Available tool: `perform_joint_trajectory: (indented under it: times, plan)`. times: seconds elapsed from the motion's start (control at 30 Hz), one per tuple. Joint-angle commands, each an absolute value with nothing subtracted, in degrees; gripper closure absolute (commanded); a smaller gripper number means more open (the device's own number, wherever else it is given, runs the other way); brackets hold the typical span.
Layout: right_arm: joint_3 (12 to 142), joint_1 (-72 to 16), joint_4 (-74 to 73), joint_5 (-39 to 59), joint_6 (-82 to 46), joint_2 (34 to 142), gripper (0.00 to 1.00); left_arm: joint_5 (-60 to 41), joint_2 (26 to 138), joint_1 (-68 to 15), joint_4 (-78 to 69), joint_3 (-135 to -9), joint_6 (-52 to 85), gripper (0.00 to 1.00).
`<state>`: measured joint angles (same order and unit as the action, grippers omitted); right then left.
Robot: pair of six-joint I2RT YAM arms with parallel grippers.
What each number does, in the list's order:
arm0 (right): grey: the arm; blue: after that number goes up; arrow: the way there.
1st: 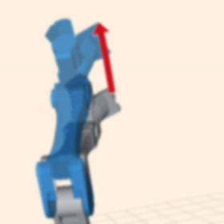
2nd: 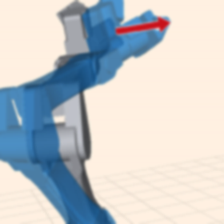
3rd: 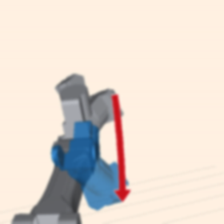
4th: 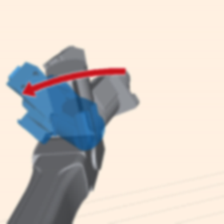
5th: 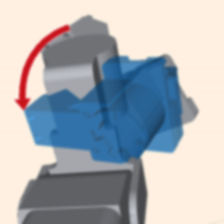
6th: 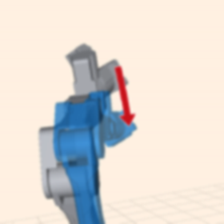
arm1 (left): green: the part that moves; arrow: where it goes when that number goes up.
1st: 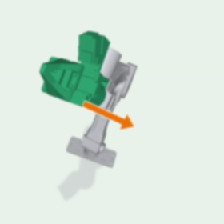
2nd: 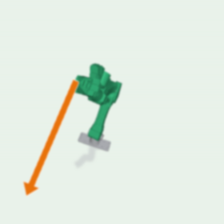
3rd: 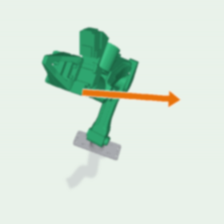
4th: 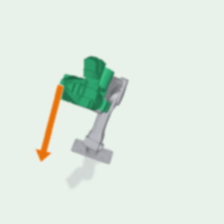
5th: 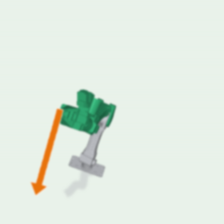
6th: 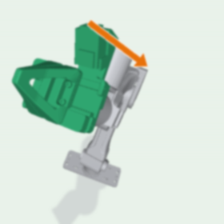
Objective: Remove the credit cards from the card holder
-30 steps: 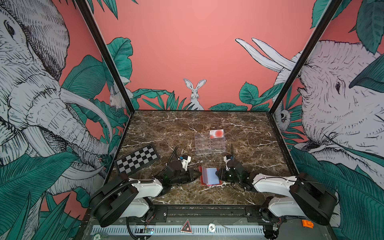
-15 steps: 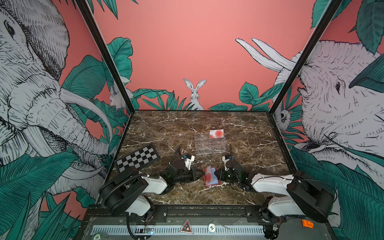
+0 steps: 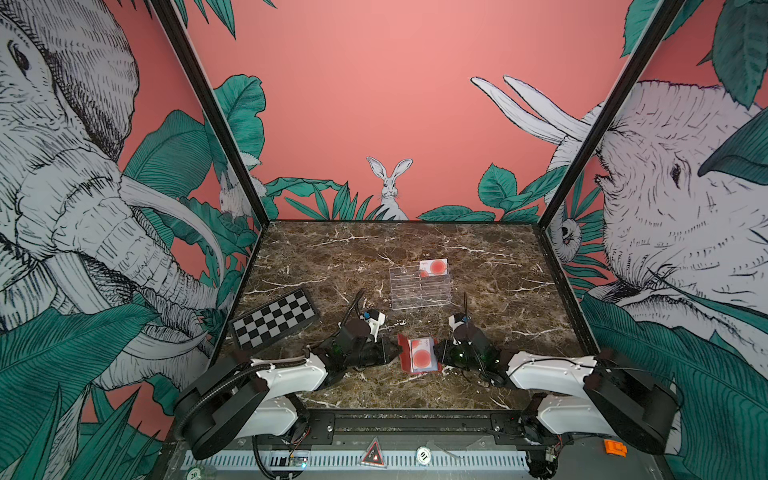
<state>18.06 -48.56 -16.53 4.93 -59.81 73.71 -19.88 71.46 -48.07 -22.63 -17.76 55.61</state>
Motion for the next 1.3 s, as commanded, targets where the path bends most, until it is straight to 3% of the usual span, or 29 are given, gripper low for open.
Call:
perform_joint_trajectory:
  times: [0.0, 0.23, 0.4, 0.6, 0.73, 0.83, 1.0, 1.27]
  plan:
    - [16.8, -50.2, -11.1, 2.5, -61.6, 72.8, 0.81, -14.0, 70.1, -47.9, -5.9, -20.8, 49.0, 1.00]
    - [16.8, -50.4, -4.7, -2.1, -61.6, 67.0, 0.73, -10.2, 71.2, -48.0, 1.9, -24.5, 44.9, 0.99]
    - [17.2, -50.4, 3.0, -6.3, -60.3, 59.3, 0.66, -7.5, 67.3, -48.0, 6.5, -25.8, 44.9, 0.61]
    - [18.2, -50.2, 4.0, -4.4, -56.2, 51.8, 0.66, -4.5, 57.9, -47.9, 15.6, -29.7, 44.2, 0.40]
    - [19.7, -49.8, -0.5, 2.3, -54.5, 52.6, 0.67, -11.6, 54.3, -47.9, 11.1, -31.6, 45.9, 0.21]
    - [21.5, -49.6, -3.8, 6.7, -54.5, 56.3, 0.71, -18.4, 55.7, -48.2, 2.6, -31.0, 50.4, 0.23]
    - [22.6, -49.5, -8.6, 8.9, -54.7, 62.2, 0.81, -23.2, 61.9, -49.3, -11.4, -26.5, 57.6, 0.49]
    - [23.8, -49.5, -11.7, 9.6, -54.0, 71.8, 0.90, -23.4, 71.8, -49.9, -22.6, -20.9, 62.1, 0.57]
